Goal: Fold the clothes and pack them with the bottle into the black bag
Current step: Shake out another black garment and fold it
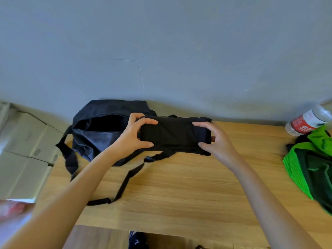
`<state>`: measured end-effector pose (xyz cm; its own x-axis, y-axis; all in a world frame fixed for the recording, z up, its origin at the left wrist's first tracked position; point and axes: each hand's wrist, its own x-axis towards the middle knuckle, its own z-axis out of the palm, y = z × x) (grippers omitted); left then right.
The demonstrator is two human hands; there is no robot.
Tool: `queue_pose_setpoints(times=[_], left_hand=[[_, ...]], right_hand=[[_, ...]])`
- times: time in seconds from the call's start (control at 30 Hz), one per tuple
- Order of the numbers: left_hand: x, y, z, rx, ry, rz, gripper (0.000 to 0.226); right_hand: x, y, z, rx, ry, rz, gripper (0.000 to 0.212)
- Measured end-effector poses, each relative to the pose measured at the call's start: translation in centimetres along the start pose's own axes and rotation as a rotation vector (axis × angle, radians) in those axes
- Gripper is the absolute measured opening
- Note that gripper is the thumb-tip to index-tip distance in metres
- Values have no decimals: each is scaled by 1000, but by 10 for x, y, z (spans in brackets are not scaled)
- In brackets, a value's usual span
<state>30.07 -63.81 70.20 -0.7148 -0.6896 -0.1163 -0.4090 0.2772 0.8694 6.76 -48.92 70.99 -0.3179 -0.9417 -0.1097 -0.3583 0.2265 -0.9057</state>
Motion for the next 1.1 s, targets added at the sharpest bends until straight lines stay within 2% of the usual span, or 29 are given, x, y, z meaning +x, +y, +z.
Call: queue_pose_setpoints(times=[0.3, 0.47, 0.67, 0.87, 1.1], left_hand=[[-15, -60, -143, 35, 70, -32, 56], [-21, -94, -185, -1, 71, -81, 55], [-18, -133, -187, 35, 51, -116, 69], [-4, -146, -170, 213, 95, -101, 59], [0, -151, -156, 405, 145, -154, 62]], right_hand=[[74, -72, 115, -11, -79, -29, 57], [103, -82, 169, -7, -138, -1, 59], [114, -68, 201, -117, -159, 51, 58], [115, -55, 203, -208, -109, 73, 59], [126, -48, 219, -483, -84, 83, 59]])
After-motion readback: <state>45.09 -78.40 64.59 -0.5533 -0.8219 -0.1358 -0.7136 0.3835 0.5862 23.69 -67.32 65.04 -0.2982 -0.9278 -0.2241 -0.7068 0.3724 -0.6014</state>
